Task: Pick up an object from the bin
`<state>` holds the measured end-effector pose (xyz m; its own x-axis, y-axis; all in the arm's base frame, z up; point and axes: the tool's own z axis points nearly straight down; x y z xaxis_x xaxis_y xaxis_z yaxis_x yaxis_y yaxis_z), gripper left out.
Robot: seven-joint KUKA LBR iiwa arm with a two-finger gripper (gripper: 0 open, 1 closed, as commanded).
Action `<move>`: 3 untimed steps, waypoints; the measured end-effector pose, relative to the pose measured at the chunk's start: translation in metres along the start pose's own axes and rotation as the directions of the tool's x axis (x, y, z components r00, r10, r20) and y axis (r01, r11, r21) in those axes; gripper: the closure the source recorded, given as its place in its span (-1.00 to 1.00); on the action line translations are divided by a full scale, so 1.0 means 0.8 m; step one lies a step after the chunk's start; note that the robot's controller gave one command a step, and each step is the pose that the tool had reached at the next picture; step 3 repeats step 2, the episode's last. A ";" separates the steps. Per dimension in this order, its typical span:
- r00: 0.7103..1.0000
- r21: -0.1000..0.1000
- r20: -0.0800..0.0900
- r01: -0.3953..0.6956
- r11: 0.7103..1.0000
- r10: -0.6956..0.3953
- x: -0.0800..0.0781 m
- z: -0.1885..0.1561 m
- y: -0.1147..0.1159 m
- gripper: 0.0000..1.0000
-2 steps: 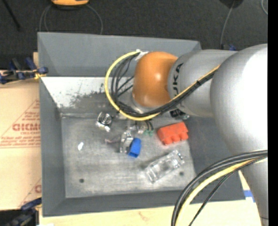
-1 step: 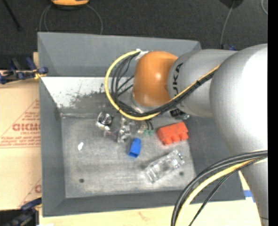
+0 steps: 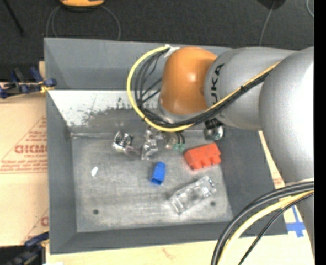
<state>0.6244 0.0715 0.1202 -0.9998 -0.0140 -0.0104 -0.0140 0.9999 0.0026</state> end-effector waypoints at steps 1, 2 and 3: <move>1.000 0.000 0.001 -0.004 1.000 0.004 -0.004 -0.063 0.000 1.00; 1.000 0.000 -0.001 -0.008 1.000 0.008 -0.006 -0.078 -0.001 1.00; 1.000 0.000 -0.001 -0.008 1.000 0.008 -0.006 -0.078 -0.001 1.00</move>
Offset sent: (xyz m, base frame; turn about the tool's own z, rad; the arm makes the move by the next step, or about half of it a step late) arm 0.0000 0.0001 0.0460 0.0000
